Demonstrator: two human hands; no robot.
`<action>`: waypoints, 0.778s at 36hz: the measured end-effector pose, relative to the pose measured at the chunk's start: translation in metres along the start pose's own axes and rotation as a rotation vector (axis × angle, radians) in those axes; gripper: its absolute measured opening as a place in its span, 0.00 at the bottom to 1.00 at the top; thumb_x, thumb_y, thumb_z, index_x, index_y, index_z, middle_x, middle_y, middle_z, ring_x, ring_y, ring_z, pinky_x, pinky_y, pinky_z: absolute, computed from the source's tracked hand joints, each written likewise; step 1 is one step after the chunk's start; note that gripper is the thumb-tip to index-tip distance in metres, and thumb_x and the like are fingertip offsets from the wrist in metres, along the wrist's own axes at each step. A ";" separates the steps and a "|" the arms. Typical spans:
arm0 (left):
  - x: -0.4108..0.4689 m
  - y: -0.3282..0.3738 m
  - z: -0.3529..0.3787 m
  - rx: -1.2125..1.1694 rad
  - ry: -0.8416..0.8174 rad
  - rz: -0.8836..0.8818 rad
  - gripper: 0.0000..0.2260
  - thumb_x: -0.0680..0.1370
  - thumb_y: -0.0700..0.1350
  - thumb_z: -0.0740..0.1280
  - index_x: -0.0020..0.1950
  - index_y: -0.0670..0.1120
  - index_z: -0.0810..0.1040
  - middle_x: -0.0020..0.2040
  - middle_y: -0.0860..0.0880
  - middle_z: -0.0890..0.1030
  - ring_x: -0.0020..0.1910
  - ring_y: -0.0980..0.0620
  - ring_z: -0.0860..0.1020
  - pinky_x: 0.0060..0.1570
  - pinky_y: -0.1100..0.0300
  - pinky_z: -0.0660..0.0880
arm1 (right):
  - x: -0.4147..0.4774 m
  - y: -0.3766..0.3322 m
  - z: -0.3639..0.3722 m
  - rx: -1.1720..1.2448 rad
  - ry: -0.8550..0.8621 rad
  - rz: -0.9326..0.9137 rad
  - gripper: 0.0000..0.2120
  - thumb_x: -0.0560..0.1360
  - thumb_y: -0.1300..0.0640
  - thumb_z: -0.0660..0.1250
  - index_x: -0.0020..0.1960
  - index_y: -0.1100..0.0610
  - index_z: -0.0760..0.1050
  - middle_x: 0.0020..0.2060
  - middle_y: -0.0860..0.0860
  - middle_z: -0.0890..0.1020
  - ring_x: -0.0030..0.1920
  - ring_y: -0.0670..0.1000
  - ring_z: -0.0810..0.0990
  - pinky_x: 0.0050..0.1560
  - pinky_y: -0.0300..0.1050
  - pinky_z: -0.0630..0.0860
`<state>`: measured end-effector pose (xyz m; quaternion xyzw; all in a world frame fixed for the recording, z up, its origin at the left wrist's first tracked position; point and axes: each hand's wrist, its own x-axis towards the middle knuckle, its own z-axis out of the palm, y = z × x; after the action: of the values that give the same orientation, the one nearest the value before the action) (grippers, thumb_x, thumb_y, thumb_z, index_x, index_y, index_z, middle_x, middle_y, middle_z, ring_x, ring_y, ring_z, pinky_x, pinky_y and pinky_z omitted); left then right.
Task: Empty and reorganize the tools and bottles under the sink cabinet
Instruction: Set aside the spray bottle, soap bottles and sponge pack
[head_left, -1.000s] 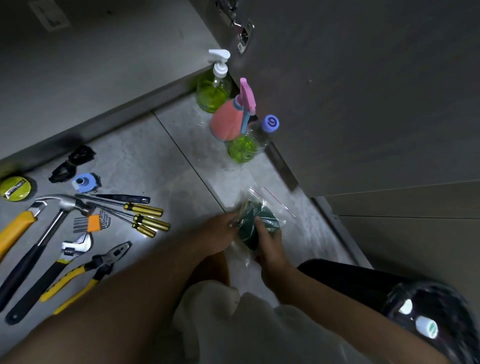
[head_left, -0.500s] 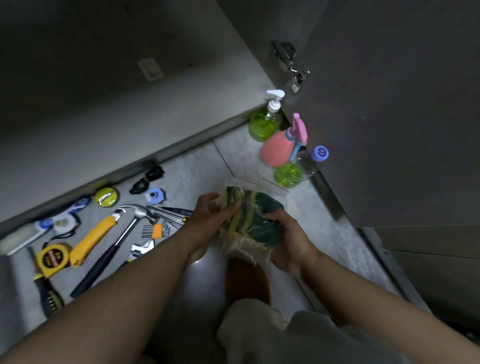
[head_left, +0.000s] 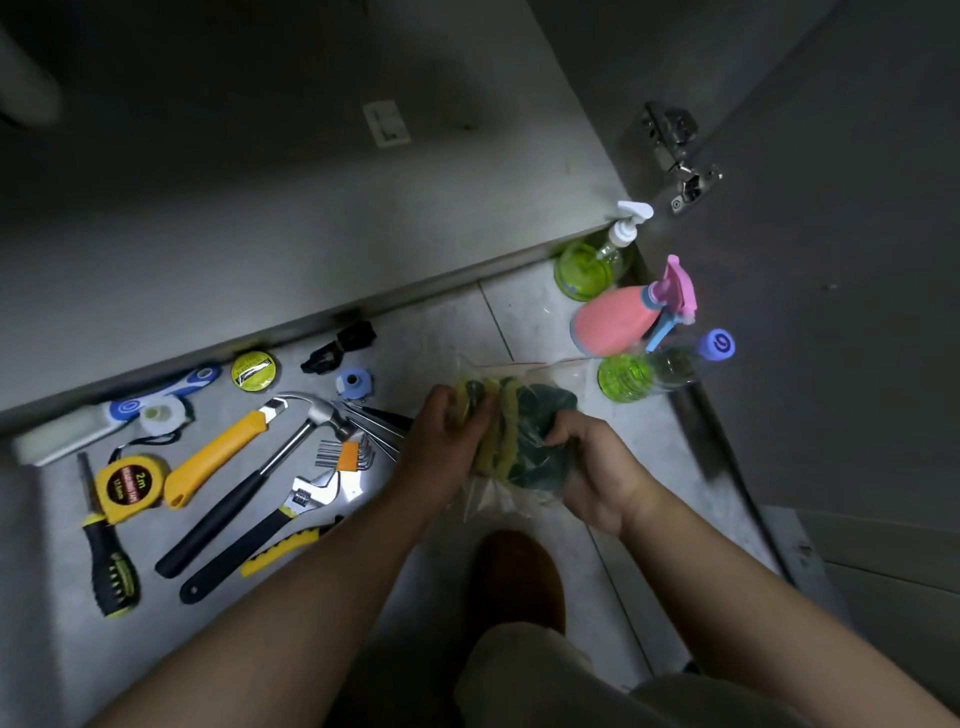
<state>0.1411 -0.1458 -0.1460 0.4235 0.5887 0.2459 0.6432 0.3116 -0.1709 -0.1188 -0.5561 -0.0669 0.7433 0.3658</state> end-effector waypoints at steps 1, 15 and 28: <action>0.000 0.001 0.000 0.054 0.014 0.013 0.12 0.80 0.58 0.66 0.53 0.50 0.74 0.46 0.50 0.80 0.44 0.54 0.80 0.33 0.66 0.72 | 0.001 0.000 0.003 -0.011 -0.021 0.000 0.29 0.63 0.64 0.60 0.64 0.66 0.74 0.55 0.64 0.80 0.56 0.63 0.79 0.64 0.60 0.75; 0.000 0.006 0.005 -0.267 -0.144 -0.129 0.41 0.61 0.68 0.76 0.69 0.56 0.68 0.61 0.54 0.81 0.57 0.56 0.82 0.60 0.51 0.80 | 0.017 -0.006 0.016 -0.457 0.072 -0.174 0.28 0.69 0.61 0.65 0.70 0.53 0.71 0.59 0.58 0.83 0.62 0.60 0.80 0.66 0.62 0.75; 0.058 0.025 0.039 -0.665 0.181 -0.255 0.38 0.62 0.58 0.81 0.68 0.50 0.72 0.59 0.45 0.84 0.53 0.45 0.85 0.56 0.40 0.81 | 0.026 -0.001 -0.004 0.256 0.270 -0.011 0.27 0.67 0.42 0.78 0.63 0.50 0.79 0.55 0.56 0.82 0.50 0.55 0.86 0.52 0.58 0.82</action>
<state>0.1945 -0.0955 -0.1587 0.0910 0.5791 0.3783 0.7164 0.3122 -0.1556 -0.1397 -0.5995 0.0750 0.6622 0.4432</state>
